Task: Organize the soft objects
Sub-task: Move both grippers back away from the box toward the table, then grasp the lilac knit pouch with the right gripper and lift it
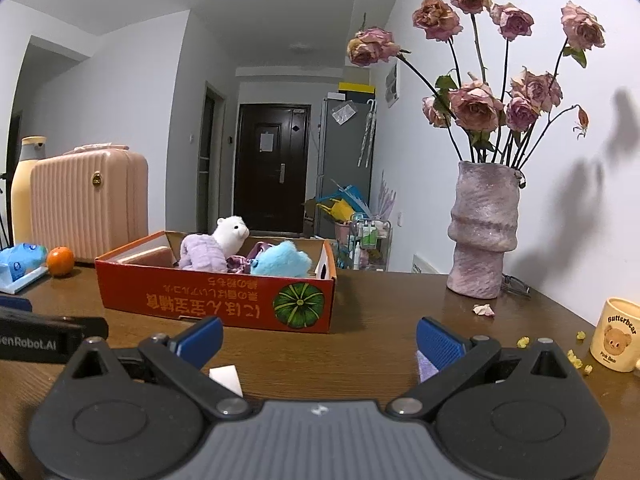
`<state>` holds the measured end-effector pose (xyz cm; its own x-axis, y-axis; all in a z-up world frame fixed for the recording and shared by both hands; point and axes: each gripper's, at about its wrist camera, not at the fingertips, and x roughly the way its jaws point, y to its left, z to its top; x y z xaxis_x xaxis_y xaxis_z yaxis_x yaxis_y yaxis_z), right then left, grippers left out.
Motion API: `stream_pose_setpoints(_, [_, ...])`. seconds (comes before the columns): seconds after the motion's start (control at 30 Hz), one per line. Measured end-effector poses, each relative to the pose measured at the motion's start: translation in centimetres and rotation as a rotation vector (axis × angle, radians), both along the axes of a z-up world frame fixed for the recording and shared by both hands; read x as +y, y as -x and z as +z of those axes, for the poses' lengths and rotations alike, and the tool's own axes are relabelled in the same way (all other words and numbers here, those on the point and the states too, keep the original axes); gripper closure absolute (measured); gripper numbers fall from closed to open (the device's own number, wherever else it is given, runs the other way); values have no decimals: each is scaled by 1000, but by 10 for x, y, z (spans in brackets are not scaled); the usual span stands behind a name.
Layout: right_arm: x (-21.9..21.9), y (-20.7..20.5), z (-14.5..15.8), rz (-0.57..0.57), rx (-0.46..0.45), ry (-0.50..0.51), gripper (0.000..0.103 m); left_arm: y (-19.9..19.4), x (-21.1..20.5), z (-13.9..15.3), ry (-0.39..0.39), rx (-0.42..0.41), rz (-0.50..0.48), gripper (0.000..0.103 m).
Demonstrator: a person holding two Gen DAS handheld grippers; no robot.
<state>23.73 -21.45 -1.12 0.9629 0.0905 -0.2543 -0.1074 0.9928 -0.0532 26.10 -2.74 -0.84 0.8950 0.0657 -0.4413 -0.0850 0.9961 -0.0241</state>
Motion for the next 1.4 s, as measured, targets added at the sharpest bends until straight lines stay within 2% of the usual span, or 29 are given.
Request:
stream_pose_setpoints(0.3, [-16,-2,-1,-4,12,19,0,-5,-8,-3,13,26,-13,0])
stream_pose_setpoints(0.67, [-48,-16,-5,-61,43,44,0,-17,-27,-8,21,65,-50,0])
stream_pose_setpoints(1.03, [-89,-52,-23,-138,218,59,0,-28,-44,-12,20,93,-89,0])
stream_pose_setpoints(1.2, [-103,-72,-37,-159,349,19,0,-32,-52,-14,17,100,-109,0])
stream_pose_setpoints(1.4, [-114,-84,-49,-174,455,-60,0,-32,-57,-16,7,107,-129,0])
